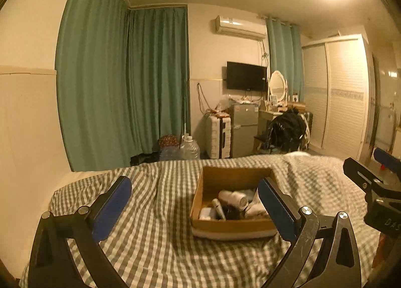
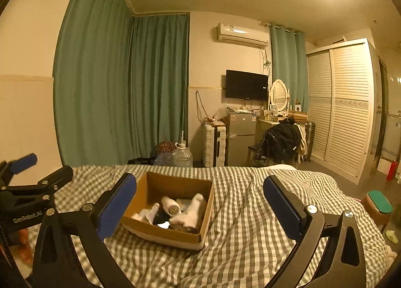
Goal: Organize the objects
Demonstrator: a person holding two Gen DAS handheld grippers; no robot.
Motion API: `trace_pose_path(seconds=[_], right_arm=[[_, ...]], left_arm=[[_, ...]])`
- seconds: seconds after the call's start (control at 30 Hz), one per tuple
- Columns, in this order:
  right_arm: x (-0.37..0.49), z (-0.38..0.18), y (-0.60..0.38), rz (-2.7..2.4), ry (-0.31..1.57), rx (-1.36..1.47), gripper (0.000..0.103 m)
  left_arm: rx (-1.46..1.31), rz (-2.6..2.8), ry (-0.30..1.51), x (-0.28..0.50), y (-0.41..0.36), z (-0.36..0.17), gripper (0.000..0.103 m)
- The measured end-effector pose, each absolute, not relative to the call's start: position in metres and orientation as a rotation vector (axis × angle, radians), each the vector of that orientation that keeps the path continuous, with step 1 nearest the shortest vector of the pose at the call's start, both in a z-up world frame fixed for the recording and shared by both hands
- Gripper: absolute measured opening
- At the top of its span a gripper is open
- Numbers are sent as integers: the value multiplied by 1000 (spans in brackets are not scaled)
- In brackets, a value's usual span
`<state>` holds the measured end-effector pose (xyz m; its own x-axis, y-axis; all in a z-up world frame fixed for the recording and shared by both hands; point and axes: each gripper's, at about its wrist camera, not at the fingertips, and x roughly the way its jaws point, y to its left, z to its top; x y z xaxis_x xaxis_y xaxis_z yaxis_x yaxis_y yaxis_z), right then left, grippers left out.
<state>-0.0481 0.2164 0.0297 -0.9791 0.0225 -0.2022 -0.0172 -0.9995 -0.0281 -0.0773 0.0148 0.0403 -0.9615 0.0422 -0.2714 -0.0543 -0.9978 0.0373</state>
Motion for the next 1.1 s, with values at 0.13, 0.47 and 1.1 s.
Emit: trace_pose_path(seconds=[0.13,0.47,1.1], right_arm=[[-57,7,217,3097,-43,-337,102],[-61,-12,220,3081,-44,-396,102],[-58,-14,214,3087,-56,-386,102]], left_arm=[[-432,3068,105,-76,18,23,103],[-459,3057,142,-75,23,14,103],[-471,3054,139,-69,23,14,103]])
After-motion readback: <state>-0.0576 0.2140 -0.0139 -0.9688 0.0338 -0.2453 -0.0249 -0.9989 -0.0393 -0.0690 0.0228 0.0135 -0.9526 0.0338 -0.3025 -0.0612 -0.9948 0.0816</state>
